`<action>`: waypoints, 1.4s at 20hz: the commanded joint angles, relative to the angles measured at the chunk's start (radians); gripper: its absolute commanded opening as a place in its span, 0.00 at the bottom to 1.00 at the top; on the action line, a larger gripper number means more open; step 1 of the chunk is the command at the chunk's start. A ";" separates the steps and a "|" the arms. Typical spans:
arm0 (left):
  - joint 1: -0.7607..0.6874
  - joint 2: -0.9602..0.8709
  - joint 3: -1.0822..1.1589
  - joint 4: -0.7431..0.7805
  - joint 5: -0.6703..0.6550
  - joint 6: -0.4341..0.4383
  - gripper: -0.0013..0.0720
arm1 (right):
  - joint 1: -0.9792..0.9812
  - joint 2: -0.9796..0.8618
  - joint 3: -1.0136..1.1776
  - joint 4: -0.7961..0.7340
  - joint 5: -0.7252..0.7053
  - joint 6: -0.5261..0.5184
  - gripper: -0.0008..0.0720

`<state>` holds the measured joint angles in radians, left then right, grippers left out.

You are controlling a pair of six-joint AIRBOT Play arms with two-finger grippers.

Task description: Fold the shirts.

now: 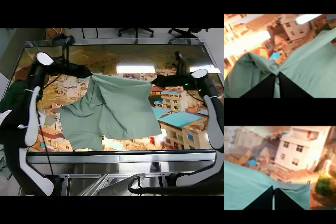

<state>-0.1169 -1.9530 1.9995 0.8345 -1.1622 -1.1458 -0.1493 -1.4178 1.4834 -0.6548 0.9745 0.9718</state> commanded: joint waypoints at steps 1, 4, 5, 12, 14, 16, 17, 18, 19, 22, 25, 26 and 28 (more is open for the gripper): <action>0.038 -0.140 0.111 0.000 -0.066 -0.085 0.81 | -0.019 -0.098 0.016 -0.005 -0.062 0.000 0.43; 0.139 -0.027 0.080 0.003 -0.229 -0.129 0.96 | -0.108 -0.022 0.066 -0.078 0.079 0.038 0.53; 0.178 0.031 0.032 0.004 -0.280 -0.138 0.96 | -0.150 0.015 0.066 -0.109 0.137 0.066 0.53; 0.357 0.458 -0.723 0.142 -0.377 -0.145 0.96 | -0.336 0.161 -0.164 -0.228 0.338 0.071 0.53; 0.386 0.543 -0.944 0.236 -0.318 -0.146 0.96 | -0.358 0.169 -0.226 -0.228 0.311 0.060 0.53; 0.433 0.597 -1.117 0.254 -0.208 -0.146 0.96 | -0.362 0.163 -0.250 -0.228 0.309 0.049 0.53; 0.457 0.613 -1.177 0.254 -0.148 -0.145 0.96 | -0.362 0.159 -0.254 -0.228 0.310 0.048 0.53; 0.474 0.617 -1.216 0.252 -0.094 -0.137 0.96 | -0.360 0.158 -0.257 -0.228 0.310 0.048 0.53; 0.486 0.613 -1.244 0.235 -0.049 -0.129 0.96 | -0.360 0.158 -0.258 -0.227 0.311 0.048 0.53; 0.482 0.547 -1.263 0.063 0.042 -0.019 0.96 | -0.360 0.158 -0.258 -0.227 0.312 0.048 0.53; 0.445 0.439 -1.249 -0.103 0.071 0.089 0.73 | -0.360 0.157 -0.258 -0.228 0.318 0.045 0.53; 0.436 0.404 -1.222 -0.132 0.054 0.109 0.49 | -0.360 0.158 -0.258 -0.228 0.322 0.045 0.53; 0.431 0.375 -1.156 -0.119 -0.013 0.112 0.12 | -0.360 0.157 -0.261 -0.235 0.353 0.025 0.53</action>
<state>0.3271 -1.5188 0.7914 0.7898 -1.1439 -1.0927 -0.5087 -1.2606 1.2263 -0.8825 1.2999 1.0157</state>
